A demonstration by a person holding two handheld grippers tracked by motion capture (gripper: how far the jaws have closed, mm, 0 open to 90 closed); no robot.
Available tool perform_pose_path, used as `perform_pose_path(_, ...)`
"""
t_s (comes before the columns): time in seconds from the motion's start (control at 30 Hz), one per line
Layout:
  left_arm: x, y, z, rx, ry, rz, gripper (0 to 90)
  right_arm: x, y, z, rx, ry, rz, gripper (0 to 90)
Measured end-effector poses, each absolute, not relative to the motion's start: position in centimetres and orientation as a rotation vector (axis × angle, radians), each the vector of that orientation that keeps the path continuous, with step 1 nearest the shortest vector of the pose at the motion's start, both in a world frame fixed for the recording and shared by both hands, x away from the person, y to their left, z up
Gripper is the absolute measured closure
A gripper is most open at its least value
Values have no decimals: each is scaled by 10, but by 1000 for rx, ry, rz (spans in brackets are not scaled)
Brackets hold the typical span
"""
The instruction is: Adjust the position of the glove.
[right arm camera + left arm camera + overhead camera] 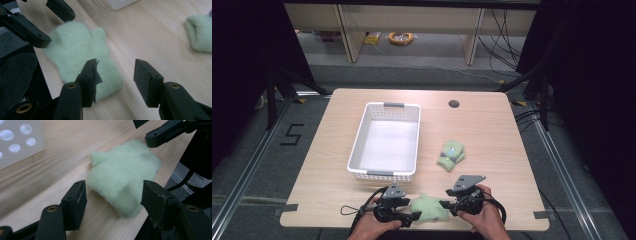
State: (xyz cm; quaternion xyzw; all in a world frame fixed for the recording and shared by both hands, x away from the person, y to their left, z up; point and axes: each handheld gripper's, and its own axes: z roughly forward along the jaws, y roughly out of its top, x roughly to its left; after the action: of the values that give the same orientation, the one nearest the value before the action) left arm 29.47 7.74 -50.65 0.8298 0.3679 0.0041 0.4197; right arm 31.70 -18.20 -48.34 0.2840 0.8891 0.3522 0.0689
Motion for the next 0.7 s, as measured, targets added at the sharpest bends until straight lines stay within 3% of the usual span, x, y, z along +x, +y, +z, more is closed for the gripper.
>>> perform_pose_path(0.27, 296, 72, -509, 2113, 895, 29, 515, 321, -176, -491, 852, 2719, 1001, 594)
perform_pose_path(0.43, 292, 71, -508, 2116, 869, 24, 678, 319, -177, -496, 901, 2732, 1013, 690)
perform_pose_path(0.5, 291, 70, -509, 2101, 873, 21, 696, 319, -178, -498, 880, 2729, 1019, 700)
perform_pose_path(0.7, 290, 71, -507, 2101, 847, 8, 805, 316, -180, -495, 901, 2741, 1038, 843)
